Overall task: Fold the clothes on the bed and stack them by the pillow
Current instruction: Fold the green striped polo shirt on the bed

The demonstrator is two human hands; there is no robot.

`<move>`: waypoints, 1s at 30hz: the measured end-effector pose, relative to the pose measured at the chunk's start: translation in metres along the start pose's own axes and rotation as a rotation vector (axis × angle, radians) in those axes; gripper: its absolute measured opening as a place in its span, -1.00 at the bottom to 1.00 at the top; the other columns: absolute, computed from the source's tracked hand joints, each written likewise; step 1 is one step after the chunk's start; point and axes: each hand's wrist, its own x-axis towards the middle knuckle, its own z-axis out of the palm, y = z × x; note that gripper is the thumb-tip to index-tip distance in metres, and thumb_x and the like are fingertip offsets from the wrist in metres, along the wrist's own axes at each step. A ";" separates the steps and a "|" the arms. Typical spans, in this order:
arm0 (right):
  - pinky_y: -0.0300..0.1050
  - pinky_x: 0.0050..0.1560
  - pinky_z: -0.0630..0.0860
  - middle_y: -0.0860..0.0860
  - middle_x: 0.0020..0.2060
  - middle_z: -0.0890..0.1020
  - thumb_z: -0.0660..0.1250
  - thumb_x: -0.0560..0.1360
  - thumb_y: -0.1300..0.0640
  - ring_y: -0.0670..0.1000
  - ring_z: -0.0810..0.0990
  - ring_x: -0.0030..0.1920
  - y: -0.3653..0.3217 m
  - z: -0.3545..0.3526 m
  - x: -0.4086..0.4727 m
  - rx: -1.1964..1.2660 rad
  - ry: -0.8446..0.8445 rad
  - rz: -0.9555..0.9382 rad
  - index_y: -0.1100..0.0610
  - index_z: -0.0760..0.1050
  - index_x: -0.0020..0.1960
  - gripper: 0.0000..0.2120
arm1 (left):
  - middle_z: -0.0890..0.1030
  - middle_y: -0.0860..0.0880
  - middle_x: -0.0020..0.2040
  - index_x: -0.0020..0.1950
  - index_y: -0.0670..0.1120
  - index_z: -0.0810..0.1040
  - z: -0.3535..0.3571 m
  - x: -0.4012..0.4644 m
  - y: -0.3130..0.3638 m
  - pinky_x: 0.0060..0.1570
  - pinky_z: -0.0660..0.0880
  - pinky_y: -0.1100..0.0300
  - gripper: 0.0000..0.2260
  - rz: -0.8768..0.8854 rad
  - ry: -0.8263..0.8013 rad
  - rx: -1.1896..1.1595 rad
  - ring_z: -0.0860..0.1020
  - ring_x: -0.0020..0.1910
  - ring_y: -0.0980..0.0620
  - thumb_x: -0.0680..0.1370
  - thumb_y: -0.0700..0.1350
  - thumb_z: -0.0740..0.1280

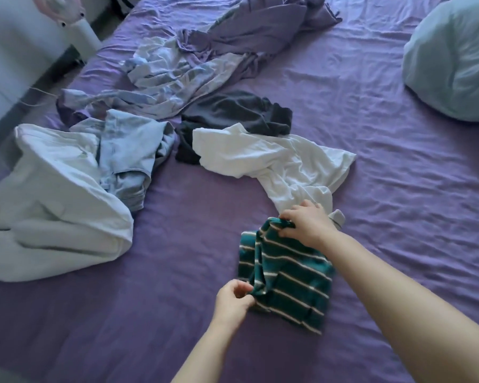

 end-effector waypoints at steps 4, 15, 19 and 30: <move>0.04 0.25 0.24 -0.03 0.28 0.44 0.25 0.51 -0.15 0.08 0.28 0.31 -0.029 0.023 0.026 -0.062 0.003 -0.021 -0.09 0.42 0.31 -0.61 | 0.54 0.09 -0.26 -0.22 -0.03 0.47 -0.019 0.007 -0.020 -0.34 0.37 0.47 -0.81 -0.094 -0.006 0.096 0.51 -0.18 0.07 0.42 -0.29 0.40; 0.30 0.34 0.21 0.18 0.36 0.42 -0.01 0.55 -0.06 0.22 0.24 0.41 -0.009 0.087 -0.029 0.036 0.291 0.292 0.08 0.34 0.38 -0.53 | 0.41 -0.13 0.41 0.30 0.00 0.52 0.032 0.037 0.036 0.30 0.16 -0.24 -0.54 0.696 0.045 1.096 0.24 0.43 -0.20 0.46 0.03 0.10; 0.22 0.37 -0.01 0.15 0.43 0.32 -0.25 0.59 -0.23 0.20 0.14 0.44 0.012 0.116 -0.051 -0.002 0.138 0.349 -0.03 0.18 0.45 -0.45 | 0.16 -0.16 0.53 0.48 0.08 0.16 0.041 0.069 0.038 0.33 0.06 -0.33 -0.42 0.453 0.013 1.146 0.06 0.50 -0.22 0.48 0.24 -0.09; 0.24 0.27 0.14 0.17 0.32 0.47 0.09 0.42 -0.27 0.20 0.31 0.36 0.026 0.110 -0.031 -0.115 0.054 0.276 -0.05 0.48 0.28 -0.46 | -0.24 -0.17 0.54 0.55 0.13 -0.04 0.034 0.083 0.040 0.42 0.18 -0.01 -0.32 0.407 0.139 0.726 0.13 0.49 -0.17 0.54 0.16 0.25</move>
